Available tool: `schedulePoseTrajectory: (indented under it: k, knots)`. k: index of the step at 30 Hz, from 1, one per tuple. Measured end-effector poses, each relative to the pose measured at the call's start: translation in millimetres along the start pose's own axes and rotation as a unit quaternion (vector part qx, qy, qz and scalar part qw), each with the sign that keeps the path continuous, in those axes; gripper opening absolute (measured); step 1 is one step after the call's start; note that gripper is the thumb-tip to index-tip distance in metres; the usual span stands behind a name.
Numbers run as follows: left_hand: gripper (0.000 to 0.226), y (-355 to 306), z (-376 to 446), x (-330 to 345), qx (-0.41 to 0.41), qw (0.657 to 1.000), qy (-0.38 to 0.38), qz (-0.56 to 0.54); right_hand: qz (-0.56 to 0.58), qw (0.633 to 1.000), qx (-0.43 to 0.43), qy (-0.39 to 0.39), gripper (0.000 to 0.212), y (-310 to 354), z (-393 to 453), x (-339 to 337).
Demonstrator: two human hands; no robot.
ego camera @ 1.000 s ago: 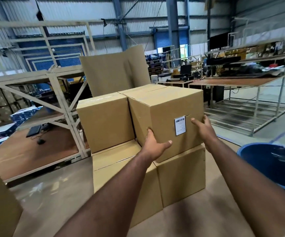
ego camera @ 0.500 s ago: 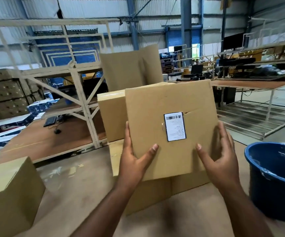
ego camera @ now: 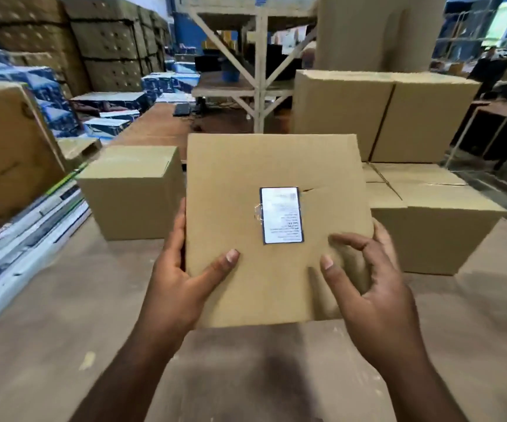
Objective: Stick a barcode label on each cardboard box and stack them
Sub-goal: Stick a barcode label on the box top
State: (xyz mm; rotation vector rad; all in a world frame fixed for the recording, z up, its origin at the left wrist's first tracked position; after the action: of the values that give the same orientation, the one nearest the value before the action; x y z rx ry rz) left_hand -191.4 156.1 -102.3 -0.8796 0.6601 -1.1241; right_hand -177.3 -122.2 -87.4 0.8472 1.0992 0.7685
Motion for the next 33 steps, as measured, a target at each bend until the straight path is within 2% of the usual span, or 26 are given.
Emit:
schedulePoseTrajectory:
  k: [3, 5, 10, 12, 16, 21, 24, 27, 33]
  knots:
    - [0.096, 20.5, -27.7, -46.8, -0.048, 0.999, -0.024, 0.004, -0.089, 0.992, 0.018, 0.084, 0.056, 2.1, -19.8, 46.7]
    - [0.092, 38.1, -46.7, -71.9, -0.089, 0.996, -0.028, 0.007, -0.131, 0.981, 0.016, 0.14, 0.053, 0.3, -31.8, 75.1]
    - [0.085, 74.4, -81.7, -97.9, -0.193, 0.981, 0.013, -0.01, -0.27, 0.933, 0.014, 0.239, 0.057, -8.8, -53.9, 125.4]
    - [0.078, 84.1, -90.2, -99.9, -0.213, 0.977, 0.021, -0.015, -0.325, 0.914, -0.005, 0.243, 0.066, -13.7, -59.9, 139.6]
    - [0.08, 89.5, -89.8, -97.3, -0.212, 0.975, 0.055, 0.025, -0.386, 0.894, -0.007, 0.226, 0.081, -22.8, -60.5, 148.9]
    - [0.078, 84.4, -72.6, -100.2, -0.182, 0.971, 0.119, 0.094, -0.43, 0.857, 0.013, 0.284, 0.088, -26.0, -75.4, 149.6]
    - [0.076, 89.6, -62.5, -101.4, -0.179, 0.97, 0.134, 0.099, -0.419, 0.868, 0.021, 0.266, 0.086, -17.4, -71.5, 155.0]
    - [0.088, 93.1, -57.6, -98.9, -0.178, 0.969, 0.131, 0.112, -0.402, 0.883, 0.032, 0.24, 0.083, -20.4, -59.0, 158.8]
    - [0.103, 103.1, -59.7, -103.0, -0.172, 0.968, 0.137, 0.125, -0.403, 0.88, 0.027, 0.25, 0.079, -27.5, -59.9, 160.0]
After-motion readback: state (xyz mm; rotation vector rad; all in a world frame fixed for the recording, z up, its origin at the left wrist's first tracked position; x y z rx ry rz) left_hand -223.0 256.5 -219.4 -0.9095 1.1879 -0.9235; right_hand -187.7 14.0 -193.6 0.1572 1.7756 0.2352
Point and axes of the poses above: each hand's wrist, its own z-axis towards the middle knuckle, its own x-axis out of the palm, y = z × x, the point moved 10 cm from there along z, towards the middle knuckle, and after that the axes turned 14 degrees about x, right-handed, at the moved point
